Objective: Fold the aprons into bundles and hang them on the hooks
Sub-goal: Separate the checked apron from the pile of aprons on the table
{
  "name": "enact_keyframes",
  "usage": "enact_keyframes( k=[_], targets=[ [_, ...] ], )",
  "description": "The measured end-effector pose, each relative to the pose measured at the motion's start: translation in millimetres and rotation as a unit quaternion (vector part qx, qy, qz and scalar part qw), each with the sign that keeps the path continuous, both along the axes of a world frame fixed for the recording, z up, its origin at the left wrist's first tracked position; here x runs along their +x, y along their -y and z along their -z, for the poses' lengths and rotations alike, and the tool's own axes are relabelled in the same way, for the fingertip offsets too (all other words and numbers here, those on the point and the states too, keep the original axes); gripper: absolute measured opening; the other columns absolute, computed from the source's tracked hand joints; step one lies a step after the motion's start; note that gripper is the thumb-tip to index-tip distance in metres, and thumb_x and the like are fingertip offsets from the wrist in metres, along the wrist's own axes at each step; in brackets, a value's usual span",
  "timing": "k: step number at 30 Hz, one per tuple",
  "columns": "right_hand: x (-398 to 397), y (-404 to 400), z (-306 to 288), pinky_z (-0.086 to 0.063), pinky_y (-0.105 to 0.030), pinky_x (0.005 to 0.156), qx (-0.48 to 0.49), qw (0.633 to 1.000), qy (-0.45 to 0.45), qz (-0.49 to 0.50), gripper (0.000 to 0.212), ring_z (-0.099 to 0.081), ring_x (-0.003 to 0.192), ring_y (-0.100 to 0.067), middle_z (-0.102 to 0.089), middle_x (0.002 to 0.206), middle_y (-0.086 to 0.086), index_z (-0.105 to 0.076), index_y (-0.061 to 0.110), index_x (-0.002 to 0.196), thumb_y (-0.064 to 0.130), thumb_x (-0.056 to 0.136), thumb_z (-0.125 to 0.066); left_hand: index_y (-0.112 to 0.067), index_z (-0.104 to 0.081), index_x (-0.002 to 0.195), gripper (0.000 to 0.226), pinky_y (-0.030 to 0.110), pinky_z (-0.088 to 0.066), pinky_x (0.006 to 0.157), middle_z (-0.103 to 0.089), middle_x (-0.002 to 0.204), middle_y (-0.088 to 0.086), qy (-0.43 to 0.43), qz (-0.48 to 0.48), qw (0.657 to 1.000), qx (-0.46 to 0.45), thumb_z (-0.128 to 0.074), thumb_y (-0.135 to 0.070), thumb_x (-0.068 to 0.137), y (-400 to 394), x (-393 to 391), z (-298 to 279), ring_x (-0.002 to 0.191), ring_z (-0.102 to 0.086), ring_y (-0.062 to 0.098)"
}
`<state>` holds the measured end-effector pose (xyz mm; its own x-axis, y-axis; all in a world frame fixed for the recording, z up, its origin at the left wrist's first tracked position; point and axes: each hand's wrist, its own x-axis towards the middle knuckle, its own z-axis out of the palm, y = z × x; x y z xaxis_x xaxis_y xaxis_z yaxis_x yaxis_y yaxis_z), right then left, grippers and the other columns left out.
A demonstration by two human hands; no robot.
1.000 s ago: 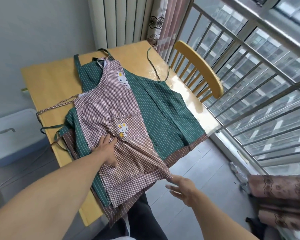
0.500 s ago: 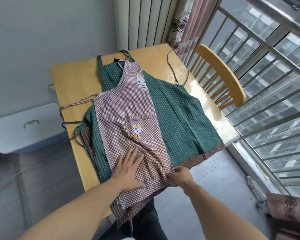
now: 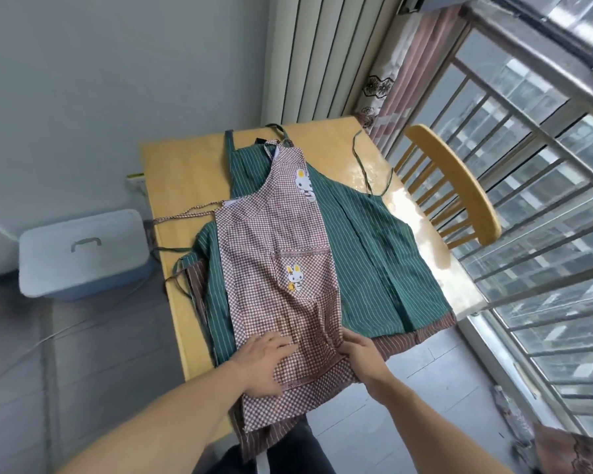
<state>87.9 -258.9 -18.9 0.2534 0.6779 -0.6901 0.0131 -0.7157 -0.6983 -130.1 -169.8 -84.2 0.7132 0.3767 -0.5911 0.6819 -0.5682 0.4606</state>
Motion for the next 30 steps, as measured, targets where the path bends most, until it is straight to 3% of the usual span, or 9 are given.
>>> enact_keyframes(
  k=[2,3,6,9,13,17,21,26,30],
  targets=[
    [-25.7,-9.7,-5.7,-0.056,-0.029,0.09,0.049,0.992,0.044,-0.104,0.043,-0.07,0.1,-0.007,-0.075,0.114,0.013,-0.069,0.03,0.125,0.01,0.097,-0.044,-0.036,-0.029,0.156,0.064,0.035,-0.045,0.105,-0.041,0.157,-0.004,0.077,-0.194,0.974,-0.093,-0.055,-0.048,0.098,-10.6,1.1,-10.2,0.126,-0.053,0.016],
    [-39.6,-13.3,-4.4,-0.055,-0.03,0.087,0.062,0.981,0.08,-0.164,0.044,-0.069,0.093,-0.002,-0.075,0.115,0.011,-0.064,0.031,0.133,0.022,0.095,-0.045,-0.033,-0.037,0.153,0.053,0.033,-0.049,0.095,-0.048,0.151,-0.004,0.106,-0.301,0.94,-0.118,-0.047,-0.047,0.103,-17.1,3.8,-16.6,0.116,-0.06,0.017],
    [-82.7,-28.3,-6.0,-0.053,-0.035,0.073,0.035,0.907,0.245,-0.341,0.059,-0.066,0.076,-0.013,-0.076,0.101,-0.002,-0.043,0.033,0.15,0.029,0.09,-0.043,-0.023,-0.053,0.142,0.058,0.035,-0.039,0.104,-0.054,0.143,0.001,0.163,-0.522,0.82,-0.171,-0.04,-0.061,0.101,-47.3,5.2,-23.3,0.128,-0.052,0.025],
    [-120.9,-40.9,-5.1,-0.06,-0.042,0.083,-0.003,0.822,0.3,-0.484,0.07,-0.071,0.092,-0.029,-0.074,0.108,-0.008,-0.027,0.038,0.156,0.018,0.091,-0.046,-0.022,-0.054,0.131,0.086,0.037,-0.038,0.094,-0.053,0.127,0.004,0.17,-0.559,0.778,-0.228,-0.049,-0.088,0.075,-69.2,-4.3,-23.6,0.117,-0.053,0.025],
    [-137.9,-54.3,3.9,-0.046,-0.042,0.109,-0.061,0.788,0.187,-0.584,0.051,-0.063,0.122,-0.026,-0.066,0.135,-0.001,-0.048,0.037,0.147,0.048,0.098,-0.054,-0.012,-0.041,0.149,0.073,0.029,-0.049,0.083,-0.064,0.129,0.006,0.119,-0.565,0.791,-0.202,-0.072,-0.043,0.091,-84.3,-7.0,-1.0,0.106,-0.064,0.022],
    [-106.9,-78.6,16.2,-0.057,-0.033,0.088,-0.011,0.88,0.199,-0.431,0.026,-0.068,0.096,-0.013,-0.074,0.112,0.009,-0.072,0.031,0.112,0.044,0.098,-0.055,-0.013,-0.057,0.132,0.049,0.032,-0.054,0.083,-0.07,0.115,0.004,0.105,-0.599,0.781,-0.146,-0.073,-0.033,0.09,-101.7,-0.4,11.2,0.097,-0.067,0.02],
    [-46.1,-148.4,27.4,-0.062,-0.037,0.078,-0.001,0.975,0.168,-0.145,0.024,-0.072,0.078,-0.013,-0.075,0.092,0.004,-0.069,0.023,0.118,0.034,0.098,-0.06,-0.013,-0.057,0.136,0.062,0.033,-0.051,0.096,-0.066,0.126,0.005,0.12,-0.591,0.785,-0.139,-0.077,-0.041,0.085,-133.6,14.9,7.9,0.112,-0.064,0.022],
    [13.4,-257.1,28.8,-0.059,-0.034,0.068,0.01,0.996,0.047,0.078,0.029,-0.065,0.075,-0.016,-0.069,0.097,-0.003,-0.061,0.012,0.126,0.028,0.102,-0.059,-0.019,-0.062,0.123,0.053,0.035,-0.056,0.089,-0.069,0.108,-0.005,0.144,-0.587,0.789,-0.113,-0.08,-0.047,0.081,-179.2,37.7,-0.2,0.098,-0.067,0.015],
    [40.8,-348.5,34.3,-0.055,-0.028,0.06,-0.01,0.993,-0.007,0.117,0.037,-0.062,0.075,-0.019,-0.067,0.094,-0.006,-0.067,0.008,0.114,0.041,0.095,-0.068,-0.022,-0.063,0.114,0.048,0.028,-0.054,0.076,-0.073,0.104,-0.005,0.158,-0.587,0.786,-0.111,-0.081,-0.05,0.079,-211.6,57.5,-0.1,0.09,-0.067,0.009]
  ],
)
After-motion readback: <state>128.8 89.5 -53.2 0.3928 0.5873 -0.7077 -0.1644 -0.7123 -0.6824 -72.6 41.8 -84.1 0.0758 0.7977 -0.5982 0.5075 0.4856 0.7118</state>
